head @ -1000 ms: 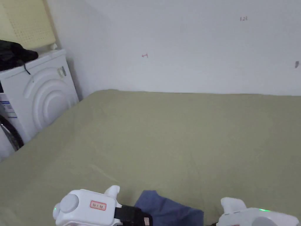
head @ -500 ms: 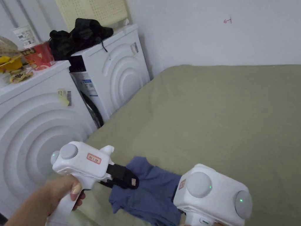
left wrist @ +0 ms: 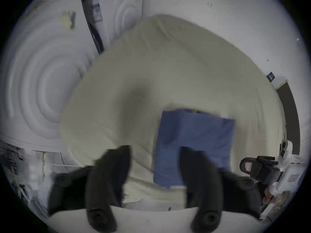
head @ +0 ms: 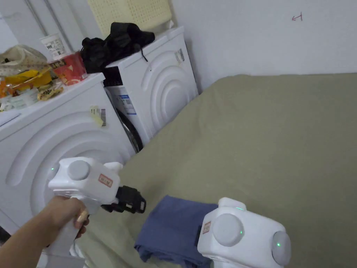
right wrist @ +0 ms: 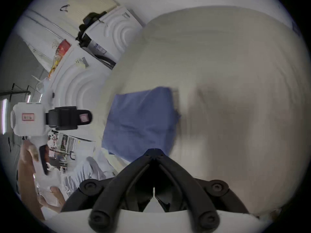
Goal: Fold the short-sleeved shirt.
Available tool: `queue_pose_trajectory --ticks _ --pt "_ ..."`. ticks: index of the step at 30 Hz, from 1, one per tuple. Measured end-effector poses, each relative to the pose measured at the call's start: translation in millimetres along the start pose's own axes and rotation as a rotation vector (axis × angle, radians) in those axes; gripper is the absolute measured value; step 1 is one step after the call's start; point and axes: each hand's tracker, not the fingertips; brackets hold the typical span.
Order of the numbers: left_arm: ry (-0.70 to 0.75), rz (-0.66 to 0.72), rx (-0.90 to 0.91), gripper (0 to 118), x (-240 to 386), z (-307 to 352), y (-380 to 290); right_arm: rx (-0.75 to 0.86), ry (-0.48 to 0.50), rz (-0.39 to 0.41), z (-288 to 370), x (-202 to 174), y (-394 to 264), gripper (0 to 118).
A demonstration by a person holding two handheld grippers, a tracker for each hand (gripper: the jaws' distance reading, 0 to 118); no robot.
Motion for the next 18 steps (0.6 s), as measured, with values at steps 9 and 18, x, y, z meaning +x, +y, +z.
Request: queue_pose_trajectory --ticks 9,18 --pt "0.046 -0.217 0.155 1 193 63 -56 0.164 -0.154 -0.045 128 145 -17 0" --pt "-0.114 -0.284 0.355 1 437 40 -144 0.273 -0.438 0.040 284 318 -59 0"
